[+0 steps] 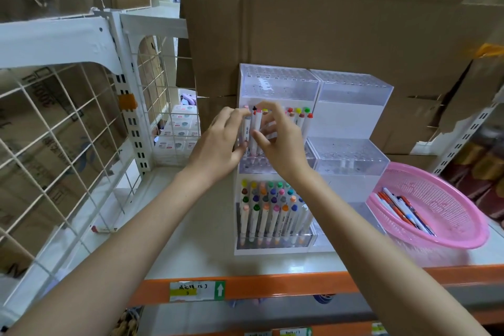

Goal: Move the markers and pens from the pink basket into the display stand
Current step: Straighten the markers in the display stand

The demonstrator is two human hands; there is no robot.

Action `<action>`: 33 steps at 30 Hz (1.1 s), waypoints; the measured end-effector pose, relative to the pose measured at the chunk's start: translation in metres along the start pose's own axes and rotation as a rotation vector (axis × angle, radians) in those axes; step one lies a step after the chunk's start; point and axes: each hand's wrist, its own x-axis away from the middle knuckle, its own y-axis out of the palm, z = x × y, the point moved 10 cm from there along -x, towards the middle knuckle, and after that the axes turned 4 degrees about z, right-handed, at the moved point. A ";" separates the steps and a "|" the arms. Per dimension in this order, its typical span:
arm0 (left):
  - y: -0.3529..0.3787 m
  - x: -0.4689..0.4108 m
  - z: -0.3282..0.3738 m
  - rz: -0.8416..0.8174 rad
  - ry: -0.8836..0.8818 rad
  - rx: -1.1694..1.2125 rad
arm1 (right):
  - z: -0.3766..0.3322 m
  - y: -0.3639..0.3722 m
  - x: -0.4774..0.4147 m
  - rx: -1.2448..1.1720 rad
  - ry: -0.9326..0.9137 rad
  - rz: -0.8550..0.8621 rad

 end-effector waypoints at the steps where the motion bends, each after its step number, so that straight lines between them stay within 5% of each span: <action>1: 0.000 0.000 0.001 -0.001 0.008 -0.023 | 0.000 0.000 0.001 0.005 0.001 -0.003; 13: 0.007 0.005 0.005 -0.134 0.078 -0.173 | 0.000 0.002 0.005 0.055 -0.045 -0.026; 33: 0.001 0.004 0.004 -0.093 0.061 -0.153 | 0.006 0.004 0.007 0.022 -0.012 -0.076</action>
